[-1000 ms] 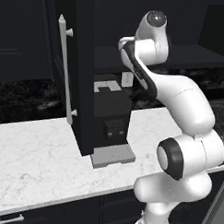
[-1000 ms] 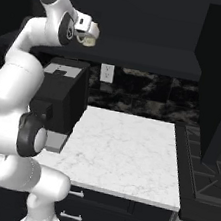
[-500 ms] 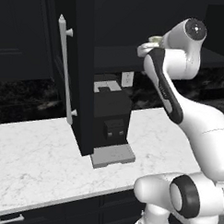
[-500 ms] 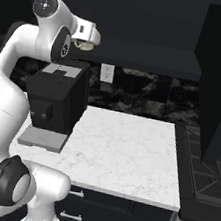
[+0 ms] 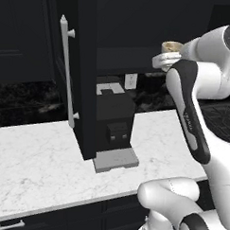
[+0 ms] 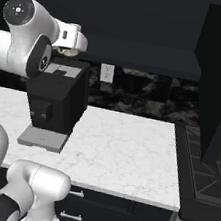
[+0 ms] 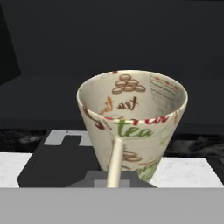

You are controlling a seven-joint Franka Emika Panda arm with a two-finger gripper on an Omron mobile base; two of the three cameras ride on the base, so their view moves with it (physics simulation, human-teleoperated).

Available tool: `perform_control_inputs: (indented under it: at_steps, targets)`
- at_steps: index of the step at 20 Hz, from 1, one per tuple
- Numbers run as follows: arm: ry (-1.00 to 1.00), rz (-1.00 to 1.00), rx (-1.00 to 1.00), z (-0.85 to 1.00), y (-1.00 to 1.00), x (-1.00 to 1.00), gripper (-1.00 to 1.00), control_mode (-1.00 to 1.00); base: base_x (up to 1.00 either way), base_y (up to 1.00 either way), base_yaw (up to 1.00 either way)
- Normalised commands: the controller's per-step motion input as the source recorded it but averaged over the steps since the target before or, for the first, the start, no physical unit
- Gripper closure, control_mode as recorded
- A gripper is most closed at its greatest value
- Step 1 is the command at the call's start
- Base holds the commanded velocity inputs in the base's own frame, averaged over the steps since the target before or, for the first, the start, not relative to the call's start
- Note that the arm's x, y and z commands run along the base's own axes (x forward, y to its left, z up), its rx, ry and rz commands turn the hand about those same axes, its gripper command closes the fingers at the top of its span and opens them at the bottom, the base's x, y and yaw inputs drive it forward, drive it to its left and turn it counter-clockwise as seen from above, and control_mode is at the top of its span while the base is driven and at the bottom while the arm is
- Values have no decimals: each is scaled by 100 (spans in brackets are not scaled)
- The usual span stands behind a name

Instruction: Gather all objects into one cabinet and sort the glasses and bowls to opposite sides.

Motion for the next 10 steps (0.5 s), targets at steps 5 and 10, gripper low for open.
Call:
perform_control_inputs:
  at_steps: [5, 10]
  targets:
    - [1, 5, -2, 0, 44, -88, 100, -100, 0, 0, 0]
    - [0, 0, 0, 0, 9, -61, 100, -100, 0, 0, 0]
